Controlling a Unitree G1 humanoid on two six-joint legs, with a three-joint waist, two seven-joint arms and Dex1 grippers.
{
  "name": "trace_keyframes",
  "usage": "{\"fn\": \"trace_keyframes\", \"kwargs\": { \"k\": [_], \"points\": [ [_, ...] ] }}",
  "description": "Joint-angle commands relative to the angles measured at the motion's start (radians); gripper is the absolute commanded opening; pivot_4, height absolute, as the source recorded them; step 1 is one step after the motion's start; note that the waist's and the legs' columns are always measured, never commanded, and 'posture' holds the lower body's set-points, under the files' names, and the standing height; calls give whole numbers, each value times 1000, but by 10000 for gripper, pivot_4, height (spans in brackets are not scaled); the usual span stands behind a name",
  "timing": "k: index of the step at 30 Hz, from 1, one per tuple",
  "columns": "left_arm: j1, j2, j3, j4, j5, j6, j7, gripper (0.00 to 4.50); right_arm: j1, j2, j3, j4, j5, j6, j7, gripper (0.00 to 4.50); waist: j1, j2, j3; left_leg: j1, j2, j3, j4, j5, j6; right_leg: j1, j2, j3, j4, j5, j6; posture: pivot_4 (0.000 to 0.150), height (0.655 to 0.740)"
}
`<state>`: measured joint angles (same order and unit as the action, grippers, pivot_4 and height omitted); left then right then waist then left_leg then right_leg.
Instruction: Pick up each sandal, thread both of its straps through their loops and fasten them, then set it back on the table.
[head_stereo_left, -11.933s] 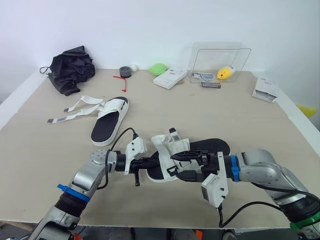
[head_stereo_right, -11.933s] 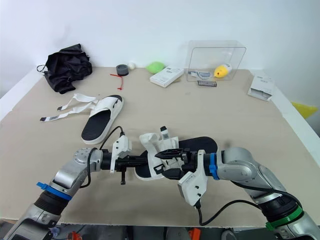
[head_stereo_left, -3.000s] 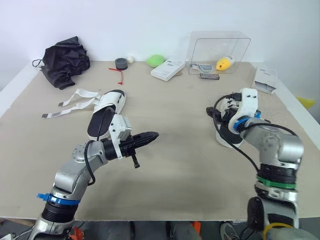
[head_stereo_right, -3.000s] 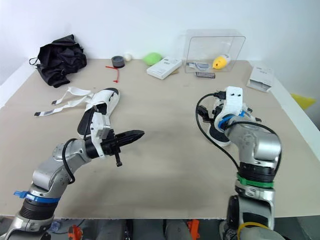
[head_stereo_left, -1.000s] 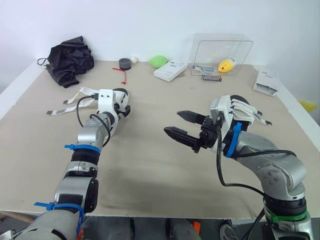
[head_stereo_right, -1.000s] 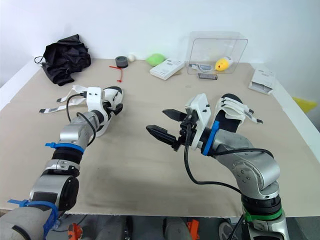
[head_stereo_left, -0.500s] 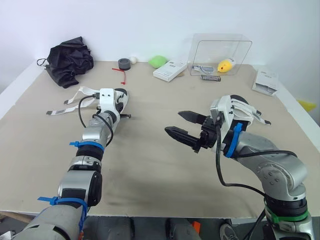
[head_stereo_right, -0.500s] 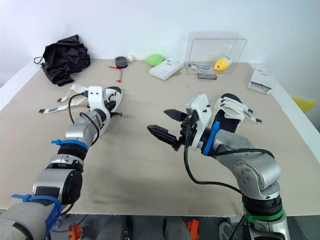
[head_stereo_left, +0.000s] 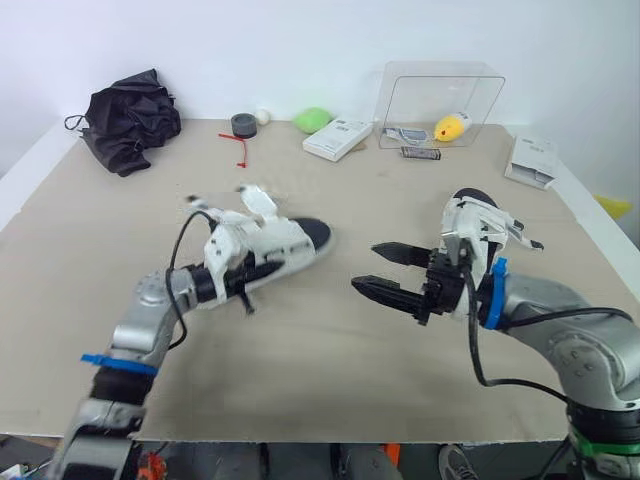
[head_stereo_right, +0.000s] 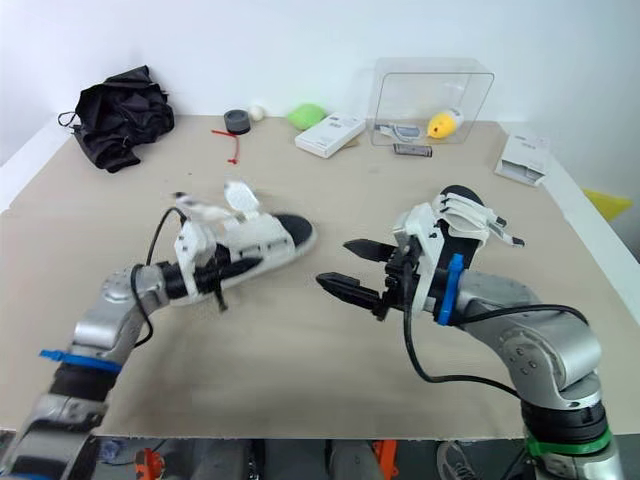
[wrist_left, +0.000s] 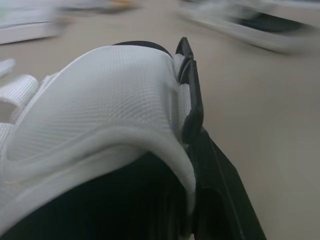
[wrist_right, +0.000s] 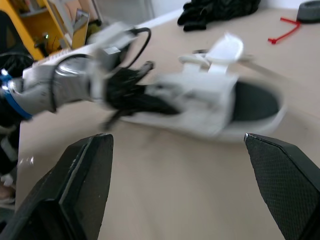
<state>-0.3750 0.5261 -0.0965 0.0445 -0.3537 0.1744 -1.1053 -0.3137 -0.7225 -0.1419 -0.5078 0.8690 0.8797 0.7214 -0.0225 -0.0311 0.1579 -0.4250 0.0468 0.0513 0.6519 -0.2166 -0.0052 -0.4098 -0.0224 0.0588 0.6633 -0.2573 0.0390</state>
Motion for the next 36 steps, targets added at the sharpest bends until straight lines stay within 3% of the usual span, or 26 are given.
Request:
{"fn": "trace_keyframes", "kwargs": {
  "k": [1,10,15,21,36],
  "points": [
    [17,60,-26,-109,-52,6,-142,174,15,-58,-49,14,27,-12,87,45000,1,0,0,0,0,0,0,0,0,0,0,0,0,0,0,1500,7400],
    [26,80,-60,-155,-79,44,-234,0,81,-195,-1,1,36,-18,297,1499,1,0,0,1,0,-1,2,1,2,1,0,0,0,0,1,1500,7400],
    [53,80,-99,-162,-43,10,-260,0,7,-181,156,97,-123,-51,282,598,0,0,0,1,1,-1,2,1,2,1,1,1,0,0,1,1500,7400],
    [103,97,-138,-143,20,-28,-249,0,-60,-183,309,193,-270,-142,386,598,1,0,0,1,1,0,3,1,2,1,1,1,0,0,1,1500,7400],
    [132,78,-146,-167,33,-5,-168,0,-222,-7,470,332,-404,-177,457,598,1,1,0,2,1,-1,3,1,4,1,1,2,1,1,1,1500,7400]
  ]
}}
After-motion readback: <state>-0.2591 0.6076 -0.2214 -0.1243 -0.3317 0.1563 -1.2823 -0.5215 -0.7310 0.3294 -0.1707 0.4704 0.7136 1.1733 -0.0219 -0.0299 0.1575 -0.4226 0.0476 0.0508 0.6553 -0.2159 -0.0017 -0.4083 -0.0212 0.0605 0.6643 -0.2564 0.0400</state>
